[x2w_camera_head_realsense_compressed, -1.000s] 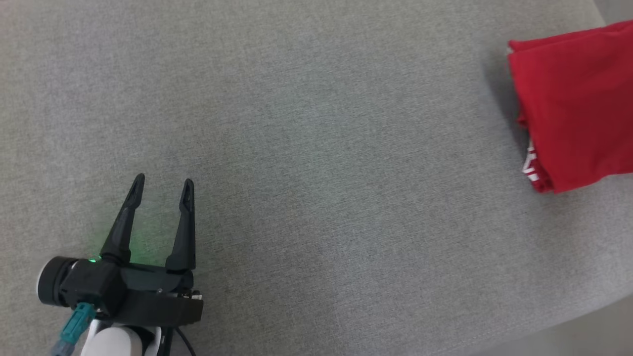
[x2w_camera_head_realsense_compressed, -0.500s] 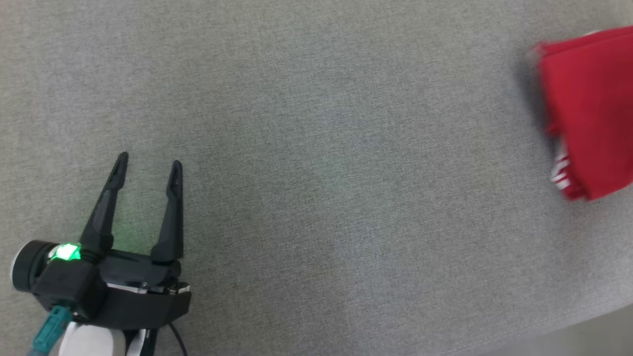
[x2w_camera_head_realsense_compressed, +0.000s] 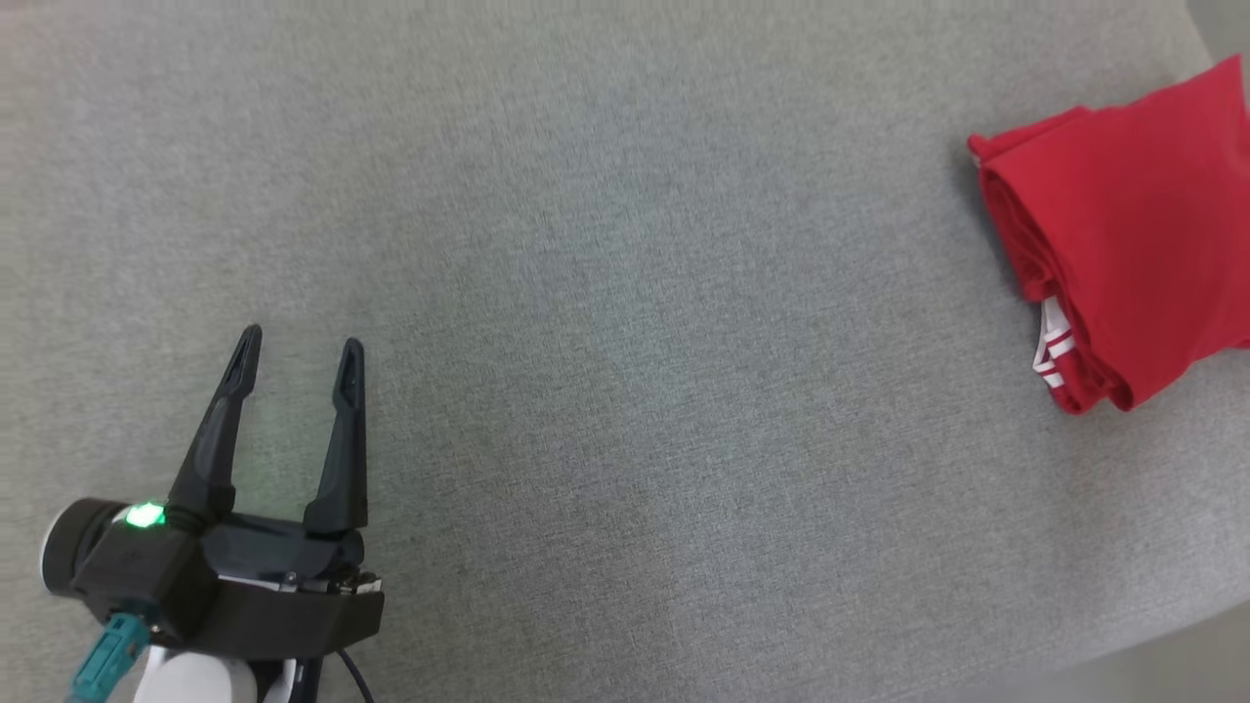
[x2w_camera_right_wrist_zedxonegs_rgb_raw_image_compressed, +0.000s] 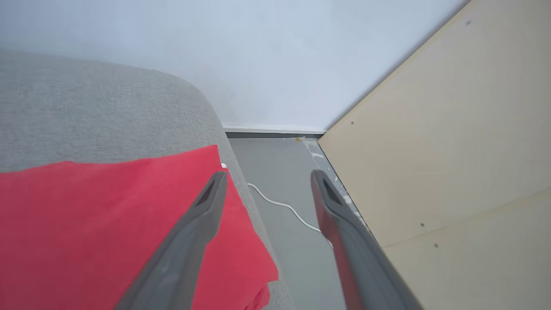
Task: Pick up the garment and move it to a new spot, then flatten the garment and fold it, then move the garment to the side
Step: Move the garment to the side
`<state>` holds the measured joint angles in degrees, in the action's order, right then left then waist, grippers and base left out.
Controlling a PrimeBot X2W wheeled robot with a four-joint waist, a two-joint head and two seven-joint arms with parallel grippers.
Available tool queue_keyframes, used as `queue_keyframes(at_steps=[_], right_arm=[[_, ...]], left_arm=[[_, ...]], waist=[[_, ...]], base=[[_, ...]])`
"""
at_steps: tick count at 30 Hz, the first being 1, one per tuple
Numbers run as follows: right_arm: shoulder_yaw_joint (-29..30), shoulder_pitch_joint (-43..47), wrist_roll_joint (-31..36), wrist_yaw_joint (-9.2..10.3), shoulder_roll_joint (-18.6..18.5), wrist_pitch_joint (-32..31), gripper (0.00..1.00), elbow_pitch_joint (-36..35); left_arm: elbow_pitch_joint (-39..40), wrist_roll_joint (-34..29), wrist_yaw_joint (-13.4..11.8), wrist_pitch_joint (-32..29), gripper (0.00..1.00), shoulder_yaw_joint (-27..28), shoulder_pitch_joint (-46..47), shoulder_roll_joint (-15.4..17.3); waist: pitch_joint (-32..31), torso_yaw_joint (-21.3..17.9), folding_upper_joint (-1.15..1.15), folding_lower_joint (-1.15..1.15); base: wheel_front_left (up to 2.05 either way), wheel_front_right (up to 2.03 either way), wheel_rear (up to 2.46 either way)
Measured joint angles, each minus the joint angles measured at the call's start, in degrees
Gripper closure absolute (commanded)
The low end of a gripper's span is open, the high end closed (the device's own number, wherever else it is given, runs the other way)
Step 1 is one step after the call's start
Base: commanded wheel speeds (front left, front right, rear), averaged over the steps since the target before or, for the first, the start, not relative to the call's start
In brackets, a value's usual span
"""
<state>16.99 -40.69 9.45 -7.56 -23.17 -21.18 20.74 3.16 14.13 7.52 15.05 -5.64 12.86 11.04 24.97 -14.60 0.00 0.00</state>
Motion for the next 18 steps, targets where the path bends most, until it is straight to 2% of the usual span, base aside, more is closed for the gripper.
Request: queue_keyframes(at_steps=[12,18], right_arm=[[-5.12,14.10,-10.45,0.00,6.88,16.35,0.00,-8.49],[-8.35,23.26,-12.94,0.00,8.16,21.94,0.00,-10.84]], left_arm=[[-5.15,0.56,0.00,-0.01,0.00,7.36,-6.37,-4.80],[-8.51,-0.37,-0.47,0.00,0.00,11.00,-9.64,-6.46]], waist=[[-8.97,1.49,-0.01,-0.01],[-14.82,2.94,-0.01,-0.01]], base=[[0.00,0.00,0.00],[0.00,0.00,0.00]])
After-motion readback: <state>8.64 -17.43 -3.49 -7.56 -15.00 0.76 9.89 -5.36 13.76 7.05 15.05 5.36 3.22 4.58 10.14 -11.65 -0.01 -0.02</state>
